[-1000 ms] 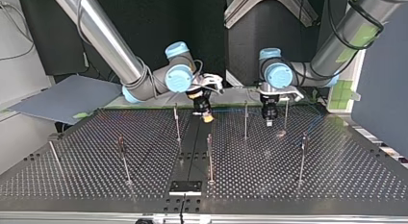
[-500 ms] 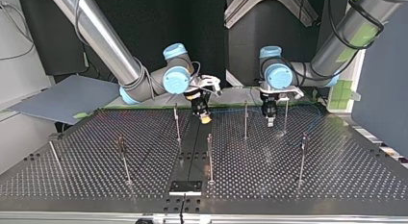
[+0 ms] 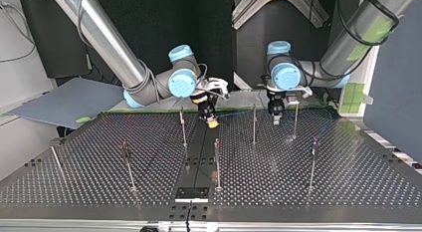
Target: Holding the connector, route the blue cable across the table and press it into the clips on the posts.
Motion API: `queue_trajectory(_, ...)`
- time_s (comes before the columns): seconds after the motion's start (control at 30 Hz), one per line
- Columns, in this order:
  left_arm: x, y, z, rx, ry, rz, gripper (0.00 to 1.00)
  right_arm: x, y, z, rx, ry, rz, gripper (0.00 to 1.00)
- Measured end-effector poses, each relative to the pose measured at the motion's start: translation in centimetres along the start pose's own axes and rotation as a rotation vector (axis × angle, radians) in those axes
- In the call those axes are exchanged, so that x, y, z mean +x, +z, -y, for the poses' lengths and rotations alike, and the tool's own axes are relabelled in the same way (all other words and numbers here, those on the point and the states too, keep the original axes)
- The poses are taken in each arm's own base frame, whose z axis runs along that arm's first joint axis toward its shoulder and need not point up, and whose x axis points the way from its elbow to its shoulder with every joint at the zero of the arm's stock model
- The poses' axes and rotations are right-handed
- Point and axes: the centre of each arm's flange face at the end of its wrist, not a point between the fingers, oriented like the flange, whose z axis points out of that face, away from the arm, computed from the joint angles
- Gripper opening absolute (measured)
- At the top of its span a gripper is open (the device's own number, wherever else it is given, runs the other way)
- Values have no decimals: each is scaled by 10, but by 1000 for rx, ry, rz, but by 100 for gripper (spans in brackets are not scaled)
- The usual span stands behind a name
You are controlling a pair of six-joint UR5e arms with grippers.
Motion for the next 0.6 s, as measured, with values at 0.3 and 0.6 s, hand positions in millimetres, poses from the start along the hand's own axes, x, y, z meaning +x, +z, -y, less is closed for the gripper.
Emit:
queue_trajectory(0.3,-7,-34,7,24,-2,-6,100,0,0,0,0,2,0,0)
queue_trajectory(0.6,-20,-65,16,53,-5,22,100,1,1,-4,-5,1,0,0)
